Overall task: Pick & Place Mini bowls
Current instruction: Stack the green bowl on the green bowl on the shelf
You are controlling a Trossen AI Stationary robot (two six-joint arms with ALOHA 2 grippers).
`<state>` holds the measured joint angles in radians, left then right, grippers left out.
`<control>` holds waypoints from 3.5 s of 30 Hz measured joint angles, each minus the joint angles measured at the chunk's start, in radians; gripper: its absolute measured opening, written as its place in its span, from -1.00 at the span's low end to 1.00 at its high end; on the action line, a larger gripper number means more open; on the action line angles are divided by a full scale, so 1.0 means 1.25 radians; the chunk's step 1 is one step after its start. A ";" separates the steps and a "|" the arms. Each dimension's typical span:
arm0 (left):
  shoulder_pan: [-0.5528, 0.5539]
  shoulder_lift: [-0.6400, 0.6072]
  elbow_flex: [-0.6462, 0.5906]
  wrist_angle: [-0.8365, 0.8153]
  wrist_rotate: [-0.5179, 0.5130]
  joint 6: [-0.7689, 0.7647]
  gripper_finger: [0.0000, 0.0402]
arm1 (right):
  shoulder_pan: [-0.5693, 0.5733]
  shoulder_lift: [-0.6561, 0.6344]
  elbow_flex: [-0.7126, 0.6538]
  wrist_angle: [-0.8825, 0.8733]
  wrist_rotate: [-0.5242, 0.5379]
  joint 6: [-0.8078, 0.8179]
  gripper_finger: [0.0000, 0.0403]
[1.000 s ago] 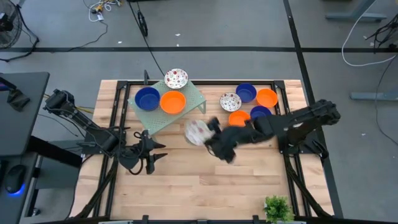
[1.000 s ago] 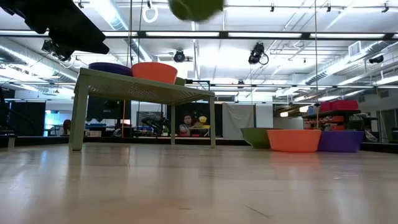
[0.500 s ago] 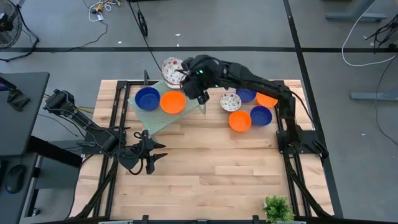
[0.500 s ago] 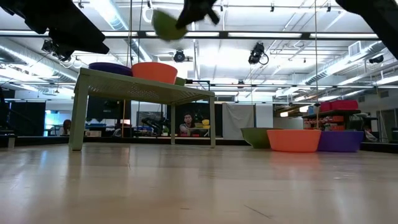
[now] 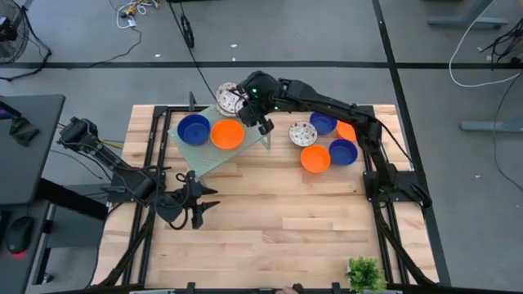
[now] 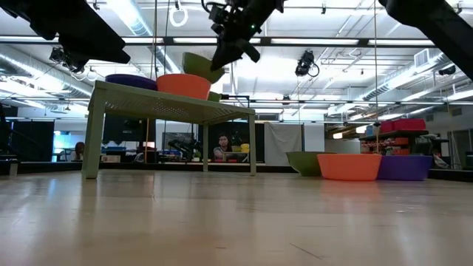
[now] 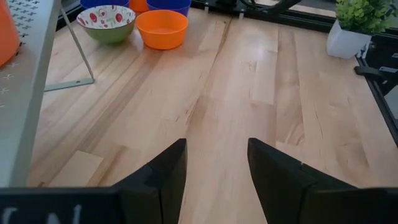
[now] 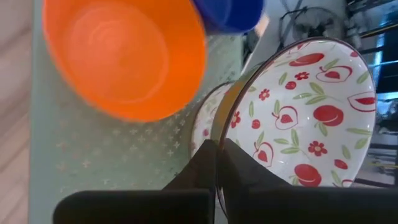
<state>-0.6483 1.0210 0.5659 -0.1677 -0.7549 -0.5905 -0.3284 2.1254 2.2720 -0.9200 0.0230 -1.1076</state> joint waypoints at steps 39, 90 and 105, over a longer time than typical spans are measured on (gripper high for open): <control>0.000 0.000 0.000 0.005 0.013 -0.001 -0.13 | -0.035 0.054 0.001 0.036 -0.031 0.021 -0.80; 0.000 0.000 0.000 0.007 0.031 -0.004 -0.13 | -0.049 0.029 -0.065 0.063 -0.067 0.130 -0.96; 0.000 0.000 0.000 0.006 0.031 -0.005 -0.13 | -0.046 -0.033 -0.089 0.099 -0.068 0.125 -0.96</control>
<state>-0.6483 1.0210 0.5655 -0.1600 -0.7166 -0.5966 -0.3857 2.0845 2.1605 -0.7962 -0.0616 -0.9516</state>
